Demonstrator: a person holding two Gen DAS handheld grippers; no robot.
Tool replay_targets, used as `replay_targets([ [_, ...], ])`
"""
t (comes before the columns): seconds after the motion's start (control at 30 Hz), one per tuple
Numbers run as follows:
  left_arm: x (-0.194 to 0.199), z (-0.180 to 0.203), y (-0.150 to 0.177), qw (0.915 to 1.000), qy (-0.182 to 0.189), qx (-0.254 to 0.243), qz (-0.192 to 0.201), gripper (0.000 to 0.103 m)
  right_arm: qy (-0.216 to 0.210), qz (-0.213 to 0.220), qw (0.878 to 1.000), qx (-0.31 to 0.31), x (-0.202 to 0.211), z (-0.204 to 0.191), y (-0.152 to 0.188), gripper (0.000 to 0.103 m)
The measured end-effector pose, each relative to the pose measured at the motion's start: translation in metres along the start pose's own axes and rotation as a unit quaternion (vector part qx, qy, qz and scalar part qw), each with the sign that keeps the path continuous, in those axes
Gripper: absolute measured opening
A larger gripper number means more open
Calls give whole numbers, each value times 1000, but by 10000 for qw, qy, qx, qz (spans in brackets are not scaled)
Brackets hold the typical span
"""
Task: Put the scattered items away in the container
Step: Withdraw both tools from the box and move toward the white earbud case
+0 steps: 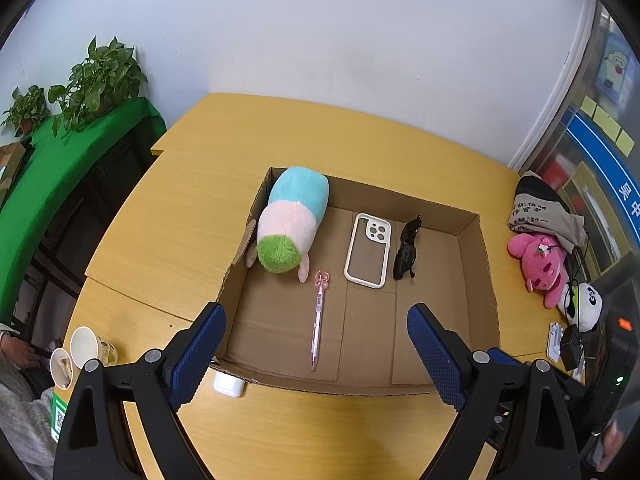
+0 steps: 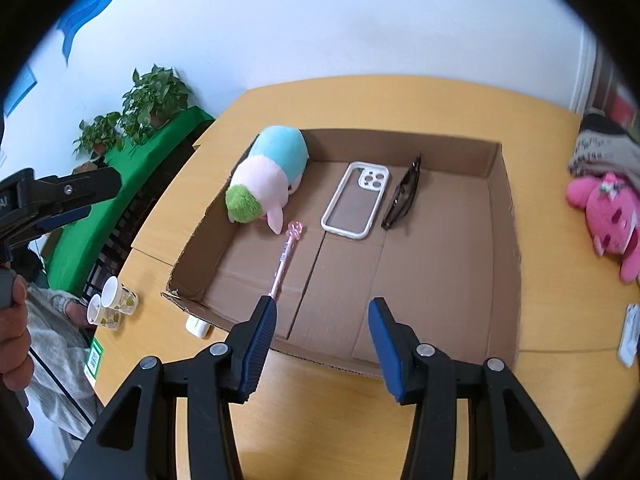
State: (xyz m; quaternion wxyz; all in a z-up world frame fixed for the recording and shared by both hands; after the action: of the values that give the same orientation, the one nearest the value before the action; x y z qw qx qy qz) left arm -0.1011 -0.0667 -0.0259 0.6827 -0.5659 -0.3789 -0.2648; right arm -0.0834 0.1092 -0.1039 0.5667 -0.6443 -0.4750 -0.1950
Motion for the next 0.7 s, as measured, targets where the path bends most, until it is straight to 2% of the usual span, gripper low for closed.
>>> replay_targets([
  [0.2,-2,2,8,10000,-25,-38,21,95,412,-21,9989,208,11,5,-6,47],
  [0.7,-5,26,8,9997,38,-247,81,95,853,26,9962,153,31,27,-16,47],
])
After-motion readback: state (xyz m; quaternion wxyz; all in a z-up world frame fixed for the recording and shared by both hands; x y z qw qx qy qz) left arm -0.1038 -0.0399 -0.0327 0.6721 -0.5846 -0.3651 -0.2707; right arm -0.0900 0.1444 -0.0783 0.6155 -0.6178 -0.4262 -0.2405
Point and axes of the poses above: each gripper's, at about its wrist camera, not at the fingertips, and x roughly against the way its jaws point, z to its right, y to its underside, the point moved 9 cm from there along -x, roughly the way its jaws point, and after that the axes turned 5 degrees about -y, right-handed, at the moved point
